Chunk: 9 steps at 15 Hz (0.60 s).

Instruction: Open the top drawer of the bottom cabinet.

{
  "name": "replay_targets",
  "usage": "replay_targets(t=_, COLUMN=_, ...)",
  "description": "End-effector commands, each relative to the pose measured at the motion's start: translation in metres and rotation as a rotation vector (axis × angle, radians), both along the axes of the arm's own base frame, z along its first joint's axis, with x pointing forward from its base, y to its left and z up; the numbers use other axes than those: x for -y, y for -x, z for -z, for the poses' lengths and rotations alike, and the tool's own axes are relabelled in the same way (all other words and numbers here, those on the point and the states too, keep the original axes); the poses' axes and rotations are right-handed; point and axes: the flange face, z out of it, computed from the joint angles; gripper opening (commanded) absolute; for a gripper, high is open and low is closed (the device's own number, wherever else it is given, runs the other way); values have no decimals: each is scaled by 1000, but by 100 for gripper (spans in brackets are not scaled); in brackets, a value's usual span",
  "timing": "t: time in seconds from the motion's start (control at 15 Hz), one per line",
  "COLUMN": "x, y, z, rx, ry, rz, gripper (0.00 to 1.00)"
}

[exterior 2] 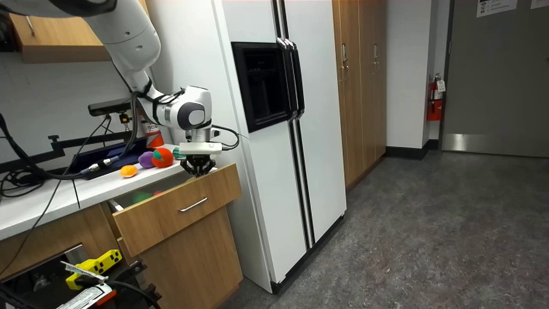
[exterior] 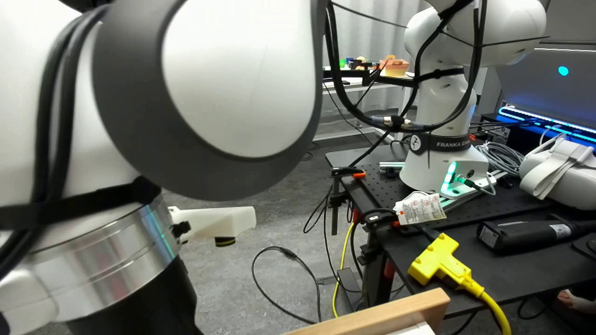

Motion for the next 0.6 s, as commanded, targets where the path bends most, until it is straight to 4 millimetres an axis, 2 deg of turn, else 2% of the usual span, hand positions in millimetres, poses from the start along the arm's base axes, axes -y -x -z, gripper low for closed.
replay_targets(t=0.0, x=22, y=9, z=2, rx=45, ry=135, rz=-33, gripper=0)
replay_targets(t=0.2, x=48, y=13, z=1, rx=75, ry=219, rz=-16, gripper=0)
replay_targets(t=0.53, x=118, y=16, z=4, rx=88, ry=325, rz=41, gripper=0)
